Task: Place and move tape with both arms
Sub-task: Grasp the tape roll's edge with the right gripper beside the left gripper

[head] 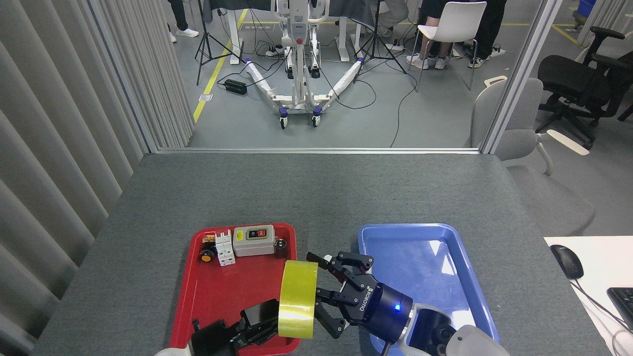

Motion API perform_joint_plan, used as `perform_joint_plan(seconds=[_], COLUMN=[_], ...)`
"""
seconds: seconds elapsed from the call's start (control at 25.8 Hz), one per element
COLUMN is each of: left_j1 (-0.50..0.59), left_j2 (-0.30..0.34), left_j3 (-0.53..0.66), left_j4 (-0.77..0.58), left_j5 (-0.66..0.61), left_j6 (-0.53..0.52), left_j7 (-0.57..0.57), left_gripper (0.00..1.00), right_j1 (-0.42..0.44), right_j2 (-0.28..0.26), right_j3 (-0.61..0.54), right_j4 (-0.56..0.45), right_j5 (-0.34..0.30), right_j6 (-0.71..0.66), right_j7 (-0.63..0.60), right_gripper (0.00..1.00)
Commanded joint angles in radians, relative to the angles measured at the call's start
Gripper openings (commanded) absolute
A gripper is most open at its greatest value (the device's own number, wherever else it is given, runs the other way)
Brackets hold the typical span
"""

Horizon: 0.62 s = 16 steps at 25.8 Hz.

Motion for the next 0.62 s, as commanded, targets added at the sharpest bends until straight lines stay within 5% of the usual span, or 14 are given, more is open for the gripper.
perform_joint_plan(seconds=[0.0,0.08,0.58], left_j1=[-0.003,-0.003,-0.003], left_j2=[0.0,0.001,0.001], left_j3=[0.005,0.017,0.022], left_j4=[0.019,0.019,0.019], left_j5=[-0.007,-0.005,-0.005], left_j6=[-0.034,-0.047,-0.081], left_j7=[0.016,0.013,0.015], left_gripper=[0.28,1.0,1.0], right_j1=[0.0,0.0,0.0], right_j2=[0.001,0.001,-0.001], right_j3=[0.0,0.0,-0.002], right_j4=[0.003,0.003,0.009], right_j5=[-0.001,-0.001,-0.004], right_j6=[-0.005,-0.005,-0.004], right_j7=[-0.001,-0.001,-0.001], right_gripper=[0.4,0.36,0.27])
